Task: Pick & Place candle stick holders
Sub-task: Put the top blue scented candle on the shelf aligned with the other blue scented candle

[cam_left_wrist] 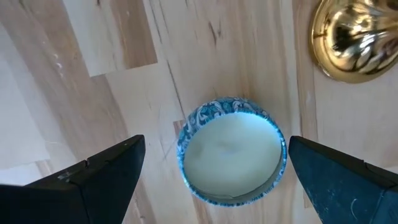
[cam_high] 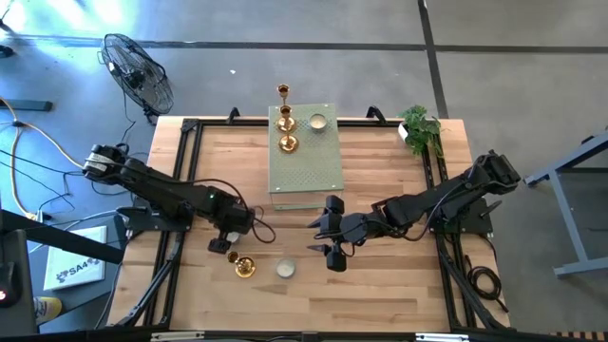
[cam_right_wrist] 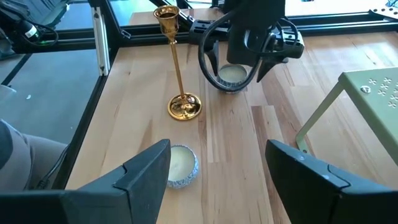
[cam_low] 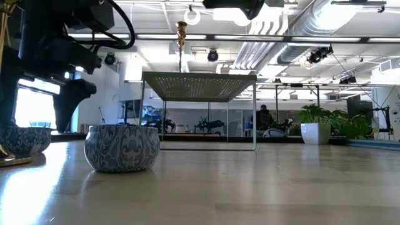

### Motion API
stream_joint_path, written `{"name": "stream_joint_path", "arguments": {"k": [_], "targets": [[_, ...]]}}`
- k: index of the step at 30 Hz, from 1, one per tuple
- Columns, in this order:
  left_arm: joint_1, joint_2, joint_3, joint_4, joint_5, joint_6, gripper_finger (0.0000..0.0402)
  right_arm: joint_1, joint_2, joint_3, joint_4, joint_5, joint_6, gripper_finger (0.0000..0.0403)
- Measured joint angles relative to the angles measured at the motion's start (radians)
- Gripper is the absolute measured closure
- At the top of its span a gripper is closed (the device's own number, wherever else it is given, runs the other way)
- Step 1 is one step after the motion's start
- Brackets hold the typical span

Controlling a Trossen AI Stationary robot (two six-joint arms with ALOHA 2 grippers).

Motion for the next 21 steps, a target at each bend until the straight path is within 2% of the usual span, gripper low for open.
{"name": "stream_joint_path", "arguments": {"k": [10, 16, 21], "targets": [[0.0, 0.056, -0.013, 0.026, 0.037, 0.004, 0.0011, 0.0, 0.0, 0.0, 0.0, 0.0, 0.0, 0.0144], [0.002, 0.057, -0.074, 0.116, 0.068, 0.005, 0.0011, 0.0, 0.0, 0.0, 0.0, 0.0, 0.0, 0.0144], [0.002, 0.055, -0.084, 0.126, 0.077, 0.001, 0.0011, 0.0, 0.0, 0.0, 0.005, 0.0, 0.0, 0.0144]]}}
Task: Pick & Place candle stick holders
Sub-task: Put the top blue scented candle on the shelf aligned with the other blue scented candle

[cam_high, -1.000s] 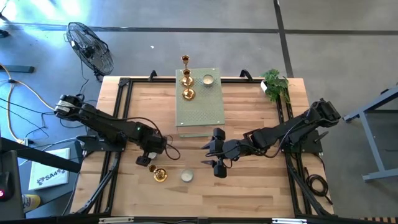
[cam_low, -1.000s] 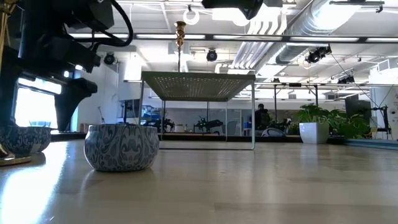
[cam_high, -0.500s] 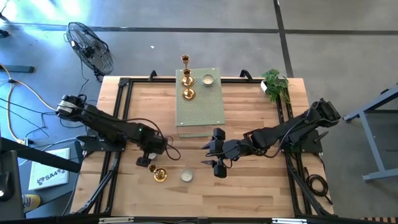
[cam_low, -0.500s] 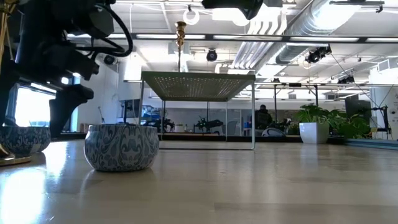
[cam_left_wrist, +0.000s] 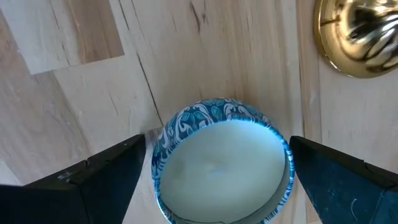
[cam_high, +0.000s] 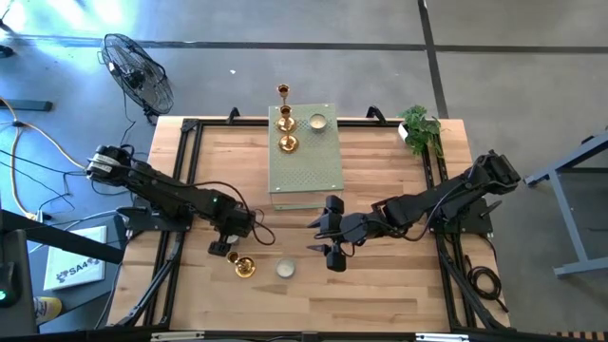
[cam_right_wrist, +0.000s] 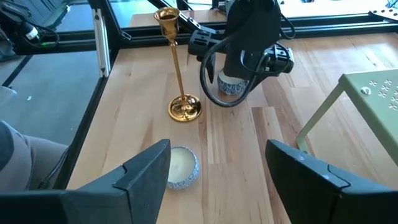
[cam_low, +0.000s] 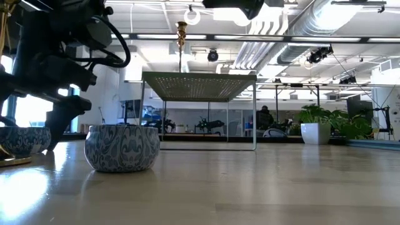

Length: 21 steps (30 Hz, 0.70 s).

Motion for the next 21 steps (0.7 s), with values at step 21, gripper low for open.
{"name": "stream_joint_path", "arguments": {"k": [21], "targets": [[0.0, 0.001, -0.002, 0.009, -0.003, -0.005, 0.0011, 0.0, 0.0, 0.0, 0.014, 0.0, -0.003, 0.0144]]}}
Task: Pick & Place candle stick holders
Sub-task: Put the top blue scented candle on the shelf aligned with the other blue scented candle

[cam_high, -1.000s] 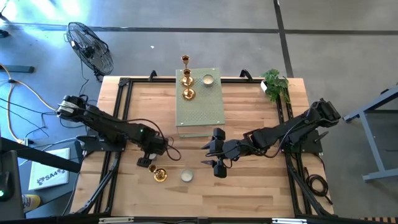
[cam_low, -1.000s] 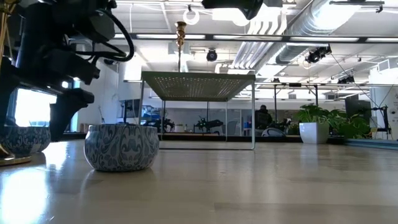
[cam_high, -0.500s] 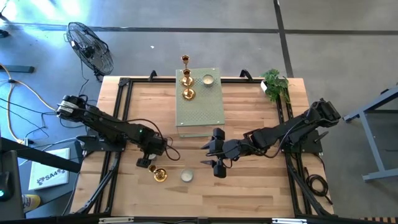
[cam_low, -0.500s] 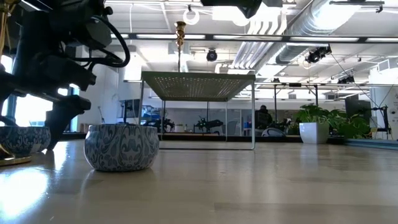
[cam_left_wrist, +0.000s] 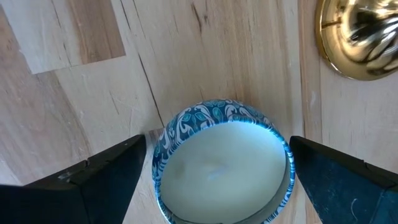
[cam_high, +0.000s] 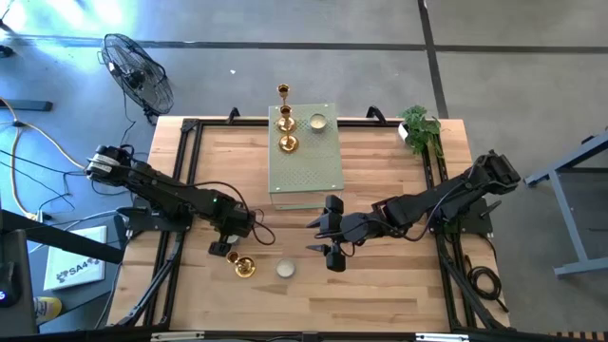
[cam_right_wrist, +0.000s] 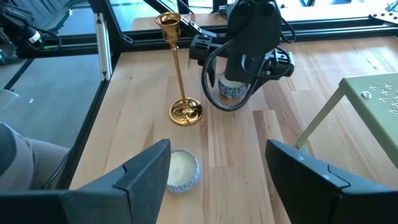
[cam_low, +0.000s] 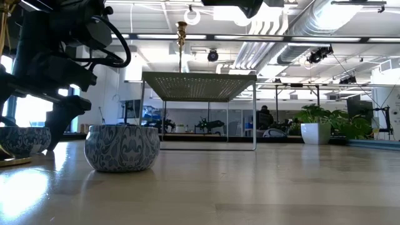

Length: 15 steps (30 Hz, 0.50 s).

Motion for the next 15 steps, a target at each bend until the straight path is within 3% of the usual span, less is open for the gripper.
{"name": "stream_joint_path", "arguments": {"k": [15], "targets": [[0.0, 0.001, -0.002, 0.015, -0.018, 0.028, 0.0012, 0.0, 0.0, 0.0, 0.0, 0.0, 0.0, 0.0144]]}}
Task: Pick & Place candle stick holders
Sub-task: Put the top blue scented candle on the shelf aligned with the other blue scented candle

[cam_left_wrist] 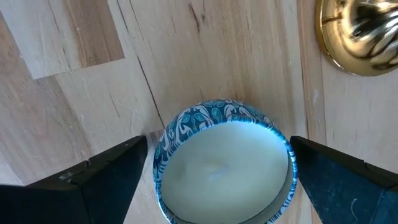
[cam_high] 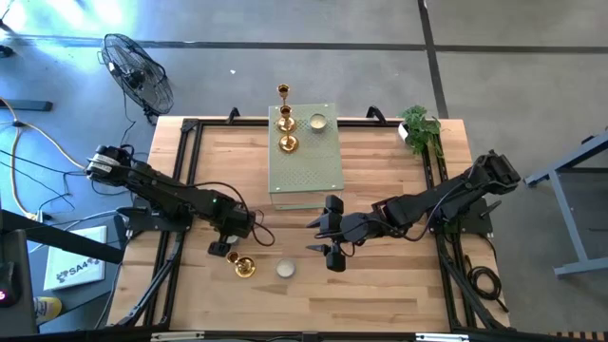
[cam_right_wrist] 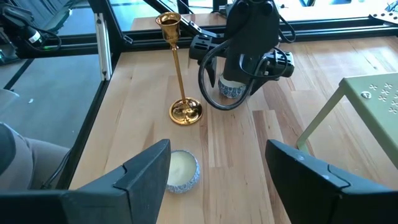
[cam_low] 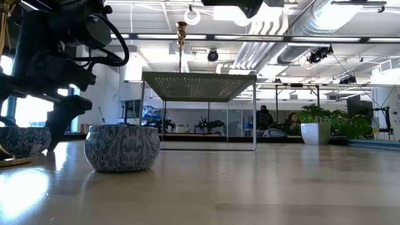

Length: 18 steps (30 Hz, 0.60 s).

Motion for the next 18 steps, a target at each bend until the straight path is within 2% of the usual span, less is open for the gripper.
{"name": "stream_joint_path", "arguments": {"k": [13, 18], "targets": [[0.0, 0.0, 0.0, 0.007, -0.023, -0.001, 0.0012, 0.0, 0.0, 0.0, 0.0, 0.0, 0.0, 0.0144], [0.0, -0.001, -0.011, 0.022, -0.031, 0.0, 0.0042, 0.0, 0.0, 0.0, 0.0, 0.0, 0.0, 0.0144]]}}
